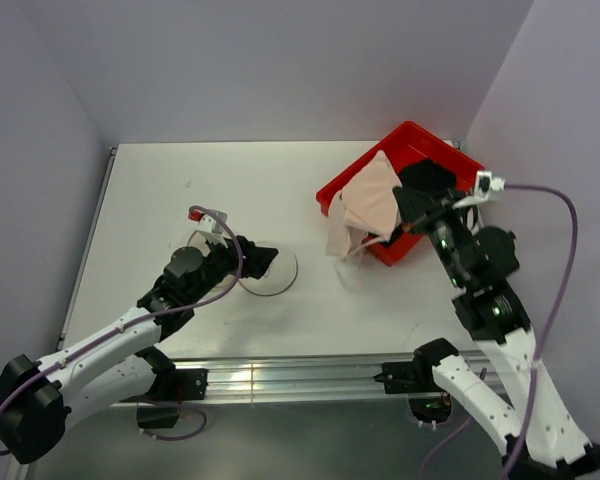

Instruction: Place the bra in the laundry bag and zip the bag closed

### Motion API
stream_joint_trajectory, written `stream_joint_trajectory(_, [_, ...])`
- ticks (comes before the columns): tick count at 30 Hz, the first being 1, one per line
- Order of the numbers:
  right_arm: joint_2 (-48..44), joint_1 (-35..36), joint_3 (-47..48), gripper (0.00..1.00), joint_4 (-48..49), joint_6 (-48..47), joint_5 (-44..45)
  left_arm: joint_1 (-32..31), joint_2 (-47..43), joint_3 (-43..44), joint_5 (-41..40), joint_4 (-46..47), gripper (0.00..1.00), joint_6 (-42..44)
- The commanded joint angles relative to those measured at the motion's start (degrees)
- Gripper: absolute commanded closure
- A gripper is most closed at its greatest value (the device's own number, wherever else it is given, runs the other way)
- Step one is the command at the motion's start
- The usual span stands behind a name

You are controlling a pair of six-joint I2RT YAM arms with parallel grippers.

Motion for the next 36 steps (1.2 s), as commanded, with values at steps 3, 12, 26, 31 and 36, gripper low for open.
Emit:
stream_joint_trajectory(3, [-12.25, 2.42, -7.78, 1.0, -19.37, 3.46, -10.46, -0.31, -3.88, 2.51, -0.82, -1.5, 0.14, -1.15])
stream_joint_trajectory(12, [-18.41, 2.51, -21.24, 0.17, -31.36, 6.03, 0.15, -1.62, 3.49, 8.65, 0.23, -6.7, 0.13, -2.65])
stream_joint_trajectory(26, [-14.54, 2.69, -23.34, 0.31, -23.18, 2.68, 1.48, -9.96, 36.59, 27.63, 12.81, -9.94, 0.11, 5.08])
stream_joint_trajectory(31, [-15.68, 2.69, -26.07, 0.42, -20.11, 3.3, 0.95, -13.49, 48.39, 37.58, 12.98, -14.88, 0.11, 9.57])
stream_joint_trajectory(36, [-19.72, 2.69, -27.83, 0.46, -19.04, 4.27, 0.86, -14.72, 53.94, 41.26, 16.23, -15.31, 0.12, 9.57])
